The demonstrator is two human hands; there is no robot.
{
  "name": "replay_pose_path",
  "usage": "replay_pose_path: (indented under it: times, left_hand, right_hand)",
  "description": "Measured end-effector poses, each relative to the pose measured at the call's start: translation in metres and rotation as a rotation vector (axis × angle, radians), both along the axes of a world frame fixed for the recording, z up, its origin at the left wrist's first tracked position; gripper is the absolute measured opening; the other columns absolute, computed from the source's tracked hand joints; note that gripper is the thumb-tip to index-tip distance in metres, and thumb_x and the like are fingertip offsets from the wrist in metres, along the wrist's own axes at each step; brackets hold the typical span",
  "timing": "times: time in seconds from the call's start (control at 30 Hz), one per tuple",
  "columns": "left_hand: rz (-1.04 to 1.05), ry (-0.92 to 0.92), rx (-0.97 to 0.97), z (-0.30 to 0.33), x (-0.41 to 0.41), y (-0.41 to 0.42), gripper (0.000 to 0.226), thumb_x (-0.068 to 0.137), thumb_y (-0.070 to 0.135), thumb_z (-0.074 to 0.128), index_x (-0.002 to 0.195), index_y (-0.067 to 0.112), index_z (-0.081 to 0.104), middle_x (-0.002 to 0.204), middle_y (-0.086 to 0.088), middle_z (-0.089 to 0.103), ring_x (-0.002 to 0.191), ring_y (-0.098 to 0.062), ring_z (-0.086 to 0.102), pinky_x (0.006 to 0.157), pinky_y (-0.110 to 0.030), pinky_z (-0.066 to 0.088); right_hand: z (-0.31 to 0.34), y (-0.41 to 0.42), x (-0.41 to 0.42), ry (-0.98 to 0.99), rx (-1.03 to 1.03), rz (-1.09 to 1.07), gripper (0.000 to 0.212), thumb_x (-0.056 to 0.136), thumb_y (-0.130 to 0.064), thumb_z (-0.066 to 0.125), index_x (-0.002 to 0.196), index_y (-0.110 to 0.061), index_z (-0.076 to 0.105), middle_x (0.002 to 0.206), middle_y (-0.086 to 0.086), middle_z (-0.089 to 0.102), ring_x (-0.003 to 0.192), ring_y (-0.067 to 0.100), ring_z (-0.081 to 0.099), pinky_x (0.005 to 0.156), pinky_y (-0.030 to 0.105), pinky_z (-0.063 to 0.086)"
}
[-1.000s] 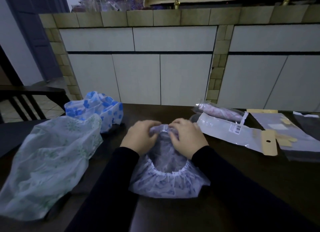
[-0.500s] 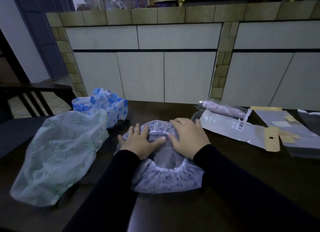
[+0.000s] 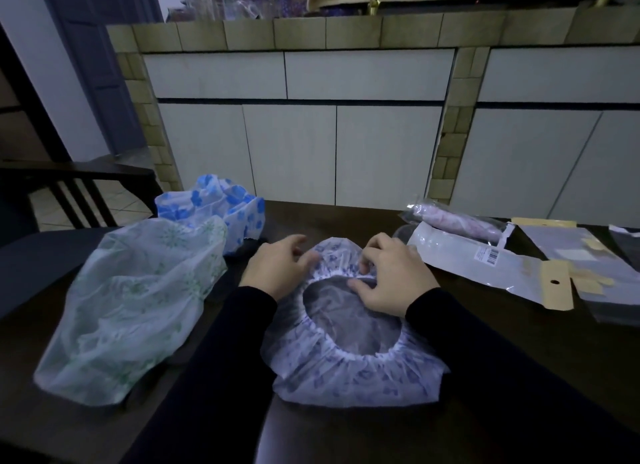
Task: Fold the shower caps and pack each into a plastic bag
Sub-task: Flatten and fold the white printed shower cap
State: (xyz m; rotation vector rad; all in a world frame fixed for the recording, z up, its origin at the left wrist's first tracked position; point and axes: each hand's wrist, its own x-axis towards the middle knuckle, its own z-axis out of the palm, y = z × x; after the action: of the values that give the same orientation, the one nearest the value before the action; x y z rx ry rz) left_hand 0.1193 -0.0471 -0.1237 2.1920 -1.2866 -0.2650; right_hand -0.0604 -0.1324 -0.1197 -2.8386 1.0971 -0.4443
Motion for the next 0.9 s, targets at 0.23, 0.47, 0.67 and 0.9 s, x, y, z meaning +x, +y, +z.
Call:
replay_pose_path:
  times: [0.23,0.47,0.67,0.9]
  left_hand:
    - [-0.215,0.291,-0.191,0.008,-0.003,0.001,0.016,0.078,0.021,0.078,0.073,0.021,0.063,0.068,0.008,0.064,0.065,-0.003,0.058,0.062,-0.016,0.044]
    - [-0.213,0.42,-0.403,0.007,-0.005,0.0,0.025,0.072,0.005,0.08,0.076,0.023,0.062,0.066,0.01,0.066,0.064,0.002,0.061,0.061,-0.014,0.046]
    - [-0.214,0.439,-0.284,0.003,-0.005,0.0,0.029,0.068,0.021,0.086,0.091,0.028,0.07,0.089,0.007,0.072,0.086,-0.011,0.068,0.075,-0.025,0.053]
    - [0.046,0.14,-0.224,-0.014,0.0,-0.009,0.036,0.073,0.042,0.079,0.098,0.018,0.069,0.083,0.006,0.067,0.081,-0.015,0.063,0.069,-0.027,0.047]
  right_hand:
    - [0.006,-0.004,-0.002,-0.449,0.351,0.103,0.035,0.098,-0.047,0.038,0.126,-0.027,0.042,0.122,-0.004,0.054,0.111,0.012,0.05,0.096,0.035,0.042]
    - [0.009,-0.022,-0.001,-0.291,0.292,0.115,0.036,0.098,-0.044,0.041,0.099,-0.018,0.067,0.092,-0.003,0.062,0.103,0.016,0.047,0.092,0.036,0.031]
    - [0.0,-0.025,0.004,-0.431,0.365,0.065,0.014,0.09,-0.03,0.061,0.08,-0.02,0.061,0.075,0.0,0.063,0.075,0.016,0.059,0.073,0.034,0.048]
    - [-0.005,-0.015,0.008,-0.41,-0.031,-0.124,0.029,0.081,-0.051,0.066,0.097,-0.029,0.057,0.093,-0.012,0.056,0.089,0.01,0.053,0.073,0.024,0.04]
